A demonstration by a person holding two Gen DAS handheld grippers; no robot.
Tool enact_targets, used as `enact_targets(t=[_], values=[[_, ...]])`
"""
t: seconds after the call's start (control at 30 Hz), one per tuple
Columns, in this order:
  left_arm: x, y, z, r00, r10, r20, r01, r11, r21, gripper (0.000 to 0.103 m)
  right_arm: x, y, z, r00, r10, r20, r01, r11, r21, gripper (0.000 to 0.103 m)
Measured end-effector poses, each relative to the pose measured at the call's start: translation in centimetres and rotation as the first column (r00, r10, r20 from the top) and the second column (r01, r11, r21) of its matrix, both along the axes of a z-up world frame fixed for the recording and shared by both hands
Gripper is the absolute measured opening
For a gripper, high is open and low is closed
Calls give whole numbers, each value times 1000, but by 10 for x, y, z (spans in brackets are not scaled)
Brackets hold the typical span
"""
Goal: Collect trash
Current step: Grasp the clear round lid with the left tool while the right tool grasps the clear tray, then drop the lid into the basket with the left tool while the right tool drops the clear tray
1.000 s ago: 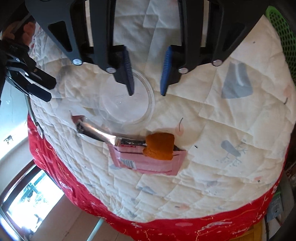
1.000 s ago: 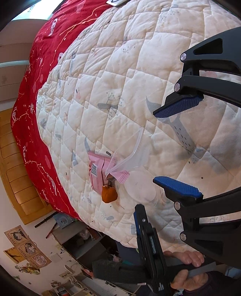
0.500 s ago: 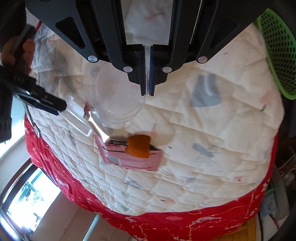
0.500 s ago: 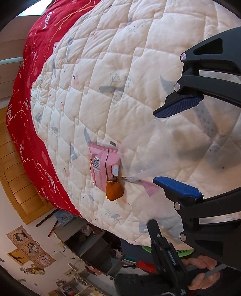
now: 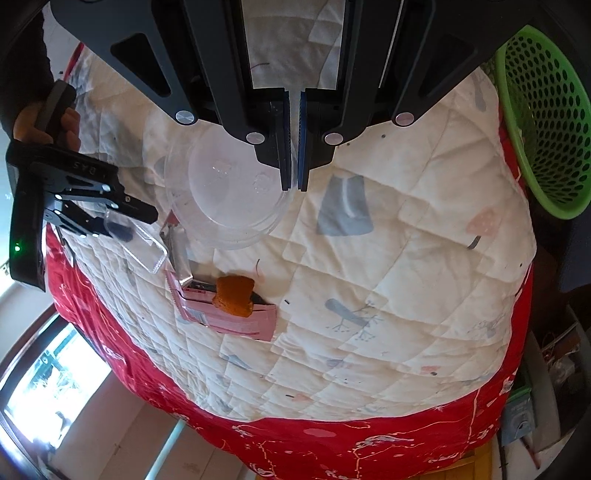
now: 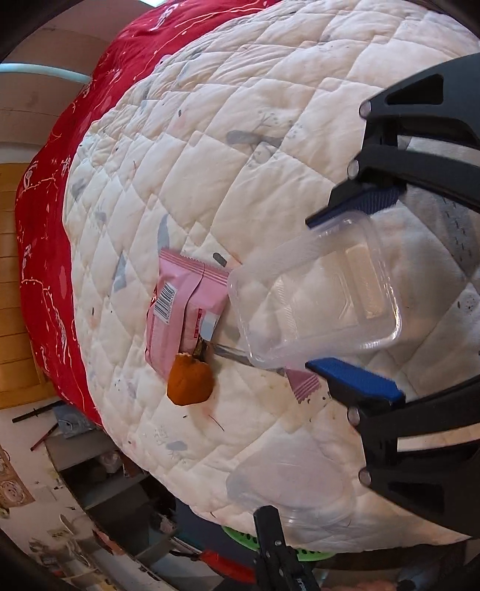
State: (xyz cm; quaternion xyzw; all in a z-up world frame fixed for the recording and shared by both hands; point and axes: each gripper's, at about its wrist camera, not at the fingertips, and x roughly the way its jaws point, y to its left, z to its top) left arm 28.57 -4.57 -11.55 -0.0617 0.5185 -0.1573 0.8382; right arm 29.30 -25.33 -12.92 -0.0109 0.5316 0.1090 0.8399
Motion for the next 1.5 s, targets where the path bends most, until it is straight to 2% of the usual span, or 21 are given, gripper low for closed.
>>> enact_targets(t=[0.2,0.37,0.57,0.77,0.97,1.17,1.4,1.5], values=[[-13,14,8,1000,18,19,-17,1000,-12,2,-13,3,14,1000,-27,5,27,998,53,60],[-31,35,19,998,48,38,-47,999,-28,2,-35,21,36,1000,-1,31,-1,997,82,60],[-56,77,37,991,112,77,-109,993,-46,2,-62,57,58,997,44,57,-50,992,114,60],[-80,134,49,972,212,106,-210,977,-31,2,-75,107,72,991,110,75,-119,985,127,60],[-97,196,44,940,323,109,-327,945,25,2,-80,150,81,981,174,89,-185,973,138,60],[-104,255,30,892,440,102,-449,888,98,2,-79,196,85,967,236,93,-248,957,148,60],[-106,297,13,852,520,65,-524,845,108,7,-76,239,86,952,291,92,-303,940,159,60],[-108,307,5,841,539,49,-541,834,106,7,-75,255,84,947,309,89,-320,933,167,60]])
